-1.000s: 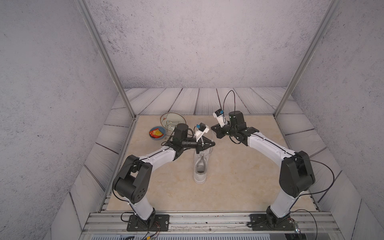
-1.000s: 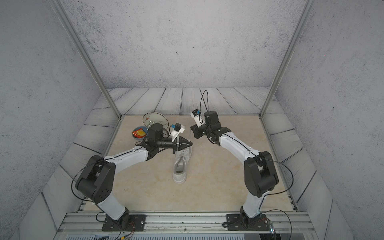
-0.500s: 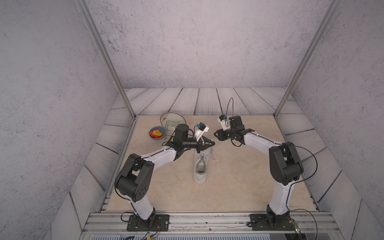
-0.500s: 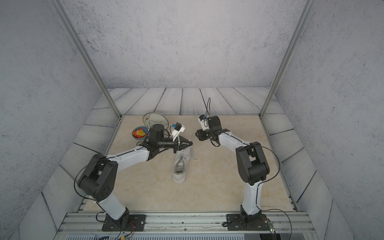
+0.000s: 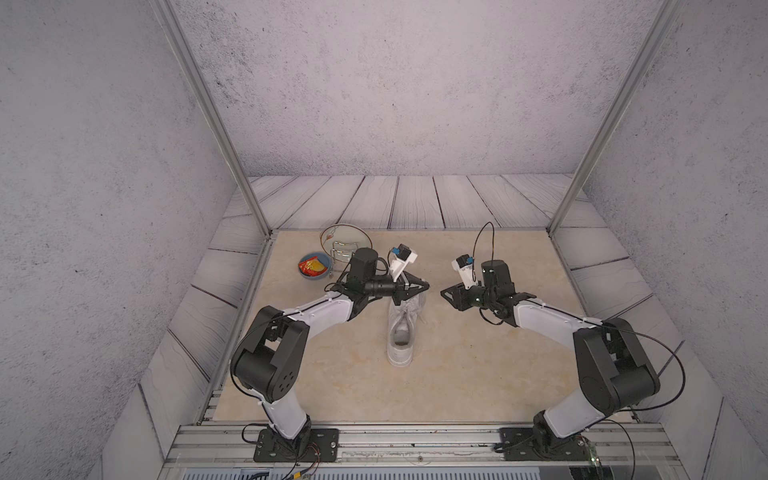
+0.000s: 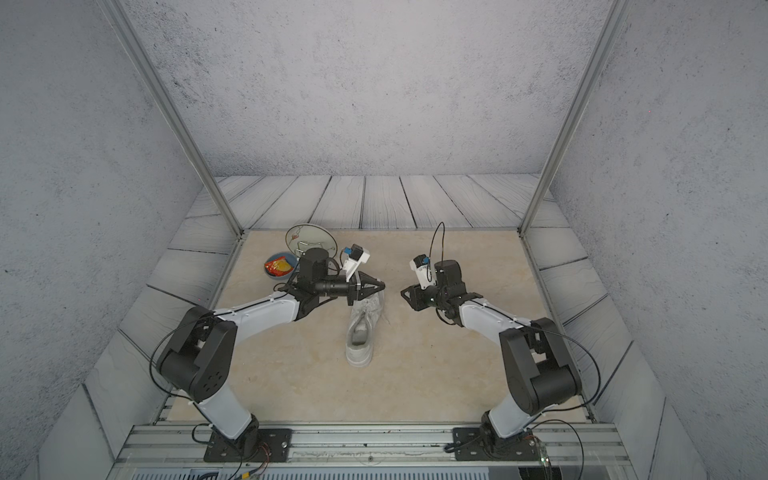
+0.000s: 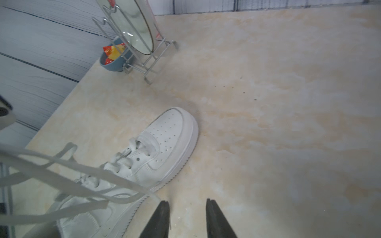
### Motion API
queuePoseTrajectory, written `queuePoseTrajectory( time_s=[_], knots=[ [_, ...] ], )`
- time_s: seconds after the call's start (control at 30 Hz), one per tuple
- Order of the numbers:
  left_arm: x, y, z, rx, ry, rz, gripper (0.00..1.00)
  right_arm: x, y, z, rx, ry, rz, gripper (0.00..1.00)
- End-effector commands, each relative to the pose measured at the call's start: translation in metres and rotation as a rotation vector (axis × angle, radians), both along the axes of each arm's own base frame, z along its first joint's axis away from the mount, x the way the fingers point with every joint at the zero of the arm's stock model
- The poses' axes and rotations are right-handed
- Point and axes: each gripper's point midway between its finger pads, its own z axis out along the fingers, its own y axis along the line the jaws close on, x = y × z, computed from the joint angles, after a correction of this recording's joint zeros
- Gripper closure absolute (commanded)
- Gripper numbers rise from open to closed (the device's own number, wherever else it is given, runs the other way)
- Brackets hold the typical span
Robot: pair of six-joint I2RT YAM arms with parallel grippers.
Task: Tie the shoes
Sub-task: Cross the shoelace with the shoelace.
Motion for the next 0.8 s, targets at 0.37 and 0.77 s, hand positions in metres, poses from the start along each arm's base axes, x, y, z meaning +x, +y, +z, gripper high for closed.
queuePoseTrajectory(
  time_s=[0.37,0.77],
  knots=[
    [0.004,0.001,-0.003,0.002,0.013,0.000,1.00,-0.016,0.048,0.014,0.136,-0.020,0.193,0.63],
    [0.005,0.000,-0.003,0.002,0.012,0.001,1.00,-0.025,0.062,0.015,0.124,-0.025,0.239,0.59]
  ],
)
